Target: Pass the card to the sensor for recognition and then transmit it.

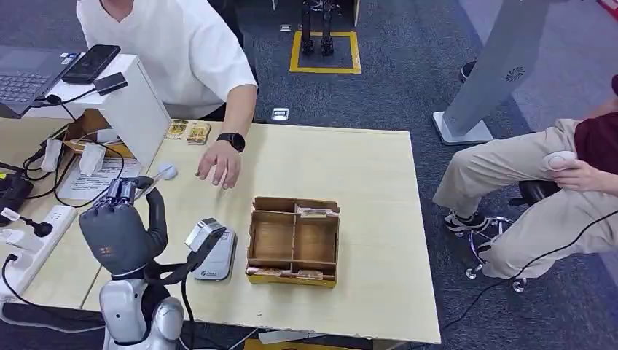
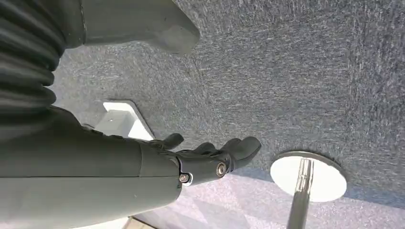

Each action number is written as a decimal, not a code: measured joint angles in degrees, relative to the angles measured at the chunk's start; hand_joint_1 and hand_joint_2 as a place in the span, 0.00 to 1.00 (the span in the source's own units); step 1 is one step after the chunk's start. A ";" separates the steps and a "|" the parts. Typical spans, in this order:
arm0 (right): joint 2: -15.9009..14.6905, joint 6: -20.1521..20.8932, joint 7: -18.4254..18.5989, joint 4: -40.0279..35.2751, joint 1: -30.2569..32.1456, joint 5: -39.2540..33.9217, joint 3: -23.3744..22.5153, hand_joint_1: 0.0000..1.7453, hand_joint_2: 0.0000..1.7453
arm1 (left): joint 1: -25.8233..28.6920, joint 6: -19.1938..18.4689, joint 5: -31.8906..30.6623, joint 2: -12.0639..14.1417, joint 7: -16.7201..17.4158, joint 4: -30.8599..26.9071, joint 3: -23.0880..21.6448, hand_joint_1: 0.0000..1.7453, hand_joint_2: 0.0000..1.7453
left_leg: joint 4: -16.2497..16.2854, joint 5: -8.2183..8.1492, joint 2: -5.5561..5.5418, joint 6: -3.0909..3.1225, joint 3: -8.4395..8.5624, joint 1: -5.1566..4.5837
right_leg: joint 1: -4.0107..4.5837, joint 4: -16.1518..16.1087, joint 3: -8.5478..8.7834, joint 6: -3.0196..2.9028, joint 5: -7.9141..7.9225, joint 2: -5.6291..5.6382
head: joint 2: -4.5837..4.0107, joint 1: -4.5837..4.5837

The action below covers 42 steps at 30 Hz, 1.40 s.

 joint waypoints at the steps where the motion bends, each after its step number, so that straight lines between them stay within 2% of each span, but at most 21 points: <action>1: 0.00 0.00 0.00 0.00 0.01 -0.07 0.00 0.00 1.00 | 0.20 0.00 0.00 0.07 0.35 0.19 0.00 1.00 1.00 | 0.00 0.00 0.00 0.00 0.00 0.00 | 0.00 0.00 0.00 0.00 0.00 0.00 | -0.02 0.00; 9: 0.00 0.00 -0.04 0.00 0.27 -0.68 0.00 0.00 1.00 | 2.86 0.00 -0.02 1.64 2.62 1.11 1.12 1.00 1.00 | 0.00 0.00 0.00 0.00 -0.01 0.00 | 0.00 0.00 -0.01 0.00 -0.01 0.00 | -0.02 0.00; 21: 0.00 0.00 -0.37 0.00 0.70 -1.18 -0.17 0.00 1.00 | 6.13 0.00 -0.02 3.74 3.17 2.47 1.88 1.00 1.00 | 0.00 -0.01 0.00 0.01 -0.01 0.00 | 0.00 0.00 -0.01 0.01 -0.01 -0.01 | 0.00 0.02; 30: 0.02 0.00 -0.39 0.00 0.75 -1.46 -0.35 0.00 1.00 | 8.02 0.00 -0.02 5.14 3.80 6.36 1.88 1.00 1.00 | 0.00 -0.01 -0.01 0.01 -0.02 0.00 | 0.00 0.00 -0.02 0.00 -0.01 -0.02 | -0.02 0.00; 42: 0.02 0.00 -0.37 0.00 0.72 -0.61 -0.48 0.00 1.00 | 8.77 0.00 -0.02 7.39 6.40 13.64 1.86 1.00 1.00 | 0.00 -0.01 0.00 0.01 -0.01 0.00 | 0.00 0.00 -0.01 0.00 -0.01 -0.01 | 0.00 0.00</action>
